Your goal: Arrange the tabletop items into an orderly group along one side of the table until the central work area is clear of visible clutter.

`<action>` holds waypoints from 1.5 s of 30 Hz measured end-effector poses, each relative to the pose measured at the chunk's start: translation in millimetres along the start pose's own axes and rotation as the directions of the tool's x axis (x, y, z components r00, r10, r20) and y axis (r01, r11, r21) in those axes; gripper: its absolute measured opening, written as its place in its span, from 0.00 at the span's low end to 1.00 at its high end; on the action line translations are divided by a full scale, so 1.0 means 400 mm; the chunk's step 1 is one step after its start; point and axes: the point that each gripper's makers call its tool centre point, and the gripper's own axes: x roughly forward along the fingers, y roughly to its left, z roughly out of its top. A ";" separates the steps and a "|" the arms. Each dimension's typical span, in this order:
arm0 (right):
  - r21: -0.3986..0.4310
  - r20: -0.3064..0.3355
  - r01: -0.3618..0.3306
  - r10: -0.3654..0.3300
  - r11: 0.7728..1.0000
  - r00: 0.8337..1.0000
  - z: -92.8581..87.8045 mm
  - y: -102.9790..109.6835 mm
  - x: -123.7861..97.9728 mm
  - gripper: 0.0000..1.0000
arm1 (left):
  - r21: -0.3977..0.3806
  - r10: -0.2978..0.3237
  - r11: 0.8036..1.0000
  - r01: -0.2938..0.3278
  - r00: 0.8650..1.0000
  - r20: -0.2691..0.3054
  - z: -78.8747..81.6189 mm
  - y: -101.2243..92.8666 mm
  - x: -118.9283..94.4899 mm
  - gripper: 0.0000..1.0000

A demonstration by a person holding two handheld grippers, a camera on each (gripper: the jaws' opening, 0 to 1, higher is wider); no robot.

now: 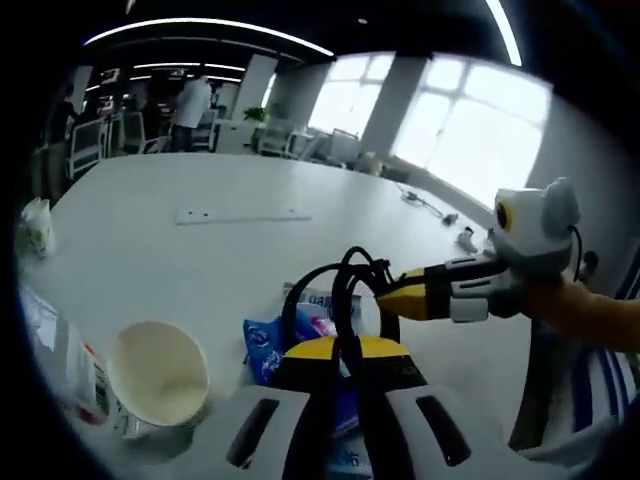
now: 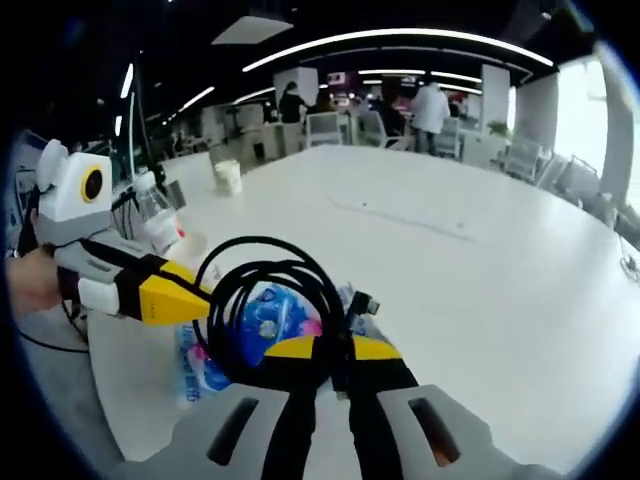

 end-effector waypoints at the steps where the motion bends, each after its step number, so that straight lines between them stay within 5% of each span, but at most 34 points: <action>1: 0.000 0.003 0.004 -0.004 1.000 1.000 0.001 -0.002 -0.005 0.06 | 0.002 -0.003 1.000 0.003 1.000 0.002 0.001 -0.003 -0.002 0.01; 18: 0.018 0.014 0.070 -0.070 0.997 0.997 -0.017 0.017 -0.133 0.06 | 0.021 -0.075 0.997 0.074 0.997 0.026 0.004 -0.096 -0.038 0.01; 33: 0.042 -0.025 0.112 -0.111 0.993 0.994 -0.105 0.018 -0.259 0.06 | 0.047 -0.148 0.988 0.149 0.989 -0.016 -0.052 -0.205 -0.047 0.01; 45: 0.076 -0.068 0.166 -0.161 0.983 0.985 -0.179 -0.025 -0.347 0.06 | 0.035 -0.226 0.973 0.228 0.973 -0.056 -0.095 -0.306 0.002 0.01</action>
